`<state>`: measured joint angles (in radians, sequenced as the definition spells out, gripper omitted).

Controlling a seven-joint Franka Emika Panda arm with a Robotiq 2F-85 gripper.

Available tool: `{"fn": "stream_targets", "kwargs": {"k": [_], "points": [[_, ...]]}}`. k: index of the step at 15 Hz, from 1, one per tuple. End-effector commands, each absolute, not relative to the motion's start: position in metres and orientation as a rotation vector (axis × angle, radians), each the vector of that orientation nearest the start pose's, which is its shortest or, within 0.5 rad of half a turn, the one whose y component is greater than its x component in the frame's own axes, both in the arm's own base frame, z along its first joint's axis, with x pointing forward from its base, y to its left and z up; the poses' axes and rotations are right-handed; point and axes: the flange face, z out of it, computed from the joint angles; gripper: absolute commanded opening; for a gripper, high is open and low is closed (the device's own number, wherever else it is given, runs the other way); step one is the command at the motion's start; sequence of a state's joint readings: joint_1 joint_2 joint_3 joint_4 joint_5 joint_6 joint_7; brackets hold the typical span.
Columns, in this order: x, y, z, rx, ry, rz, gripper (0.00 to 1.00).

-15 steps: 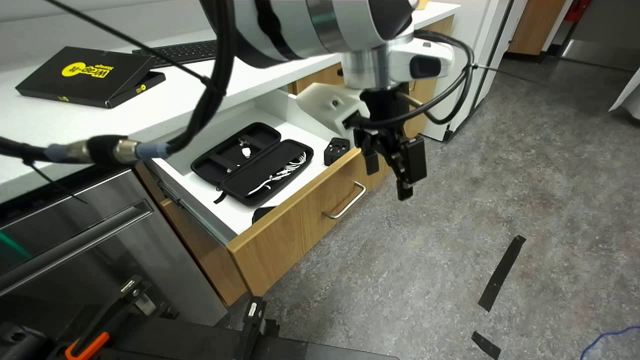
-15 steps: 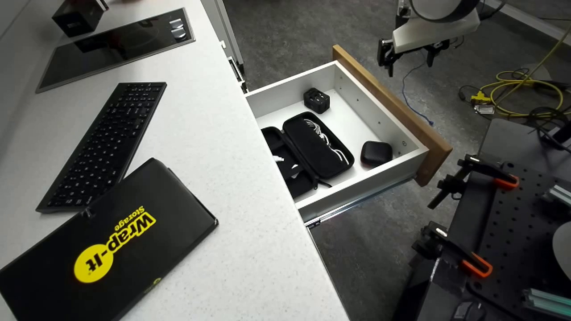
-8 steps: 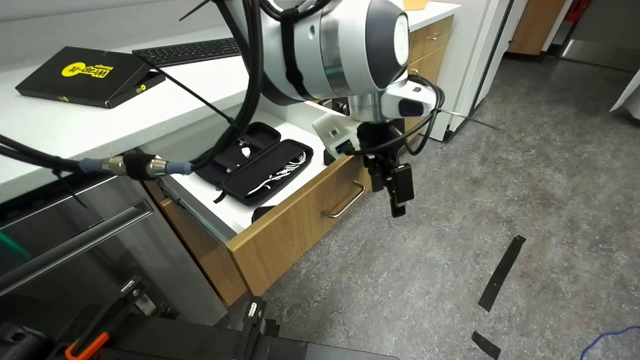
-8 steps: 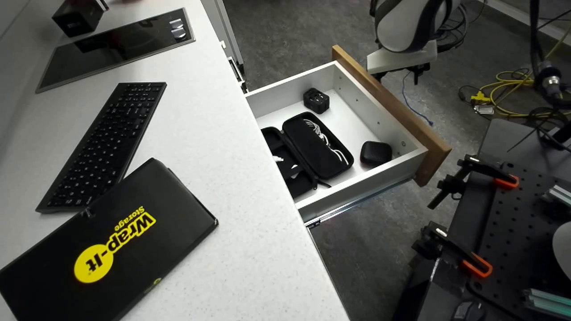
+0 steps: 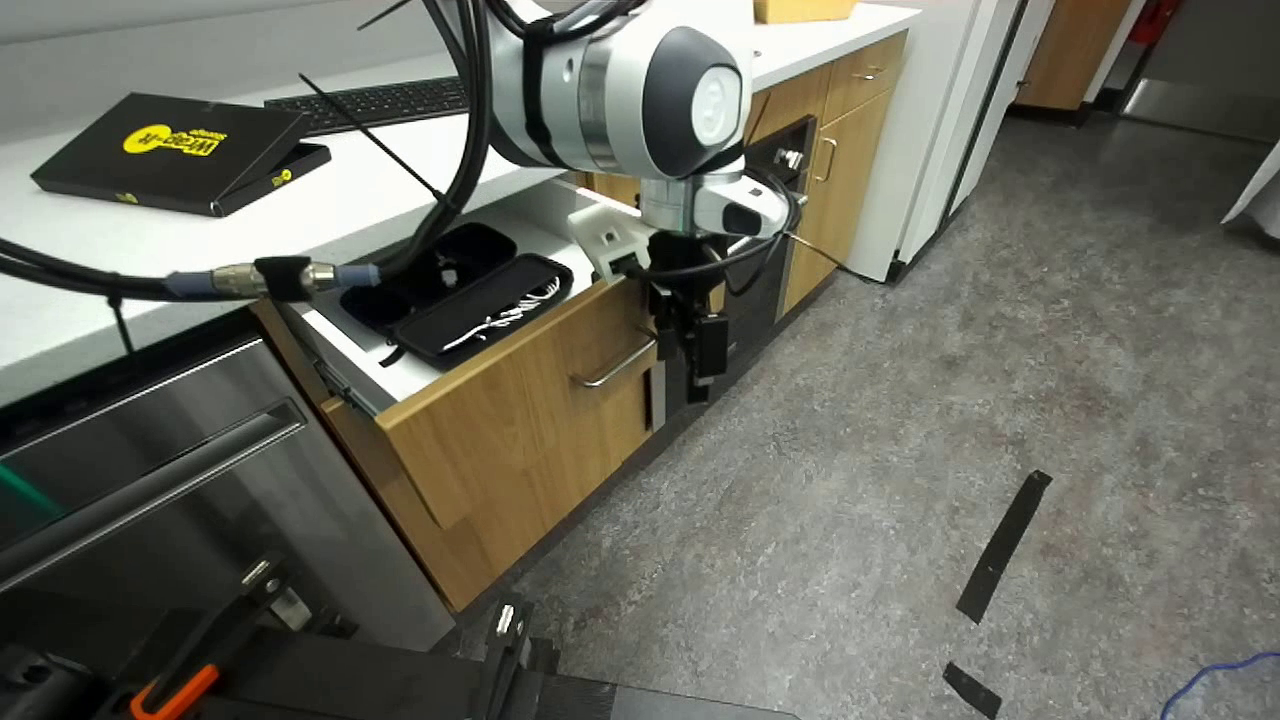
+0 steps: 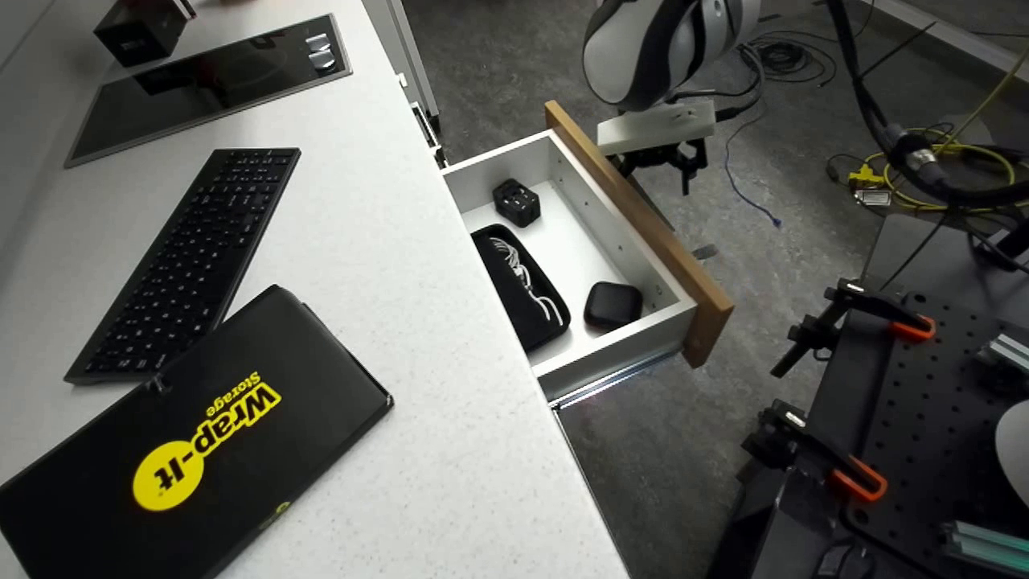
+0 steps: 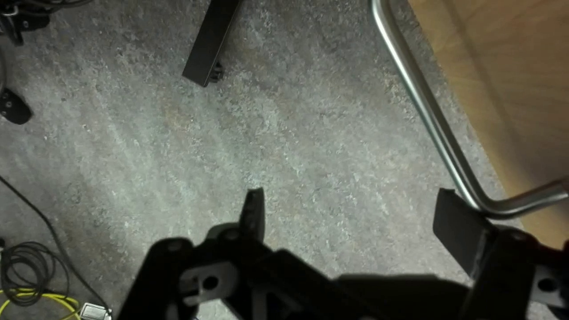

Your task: Close the drawer fully

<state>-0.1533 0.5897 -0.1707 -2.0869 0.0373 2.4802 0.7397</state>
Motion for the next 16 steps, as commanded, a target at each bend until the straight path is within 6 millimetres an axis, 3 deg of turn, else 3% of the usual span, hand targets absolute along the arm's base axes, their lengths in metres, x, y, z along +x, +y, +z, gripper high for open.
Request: {"fn": "stream_targets", "kwargs": {"k": [1, 2, 3, 6, 10, 12, 16], "points": [[0.561, -0.145, 0.129, -2.791, 1.560, 0.340, 1.00], [0.568, -0.136, 0.133, -2.788, 1.537, 0.325, 1.00], [0.553, -0.152, 0.130, -2.798, 1.594, 0.295, 1.00], [0.565, -0.133, 0.133, -2.807, 1.552, 0.289, 1.00], [0.565, -0.134, 0.133, -2.807, 1.552, 0.288, 1.00], [0.573, -0.134, 0.121, -2.768, 1.572, 0.311, 1.00], [0.587, -0.097, 0.105, -2.649, 1.541, 0.346, 1.00]]}}
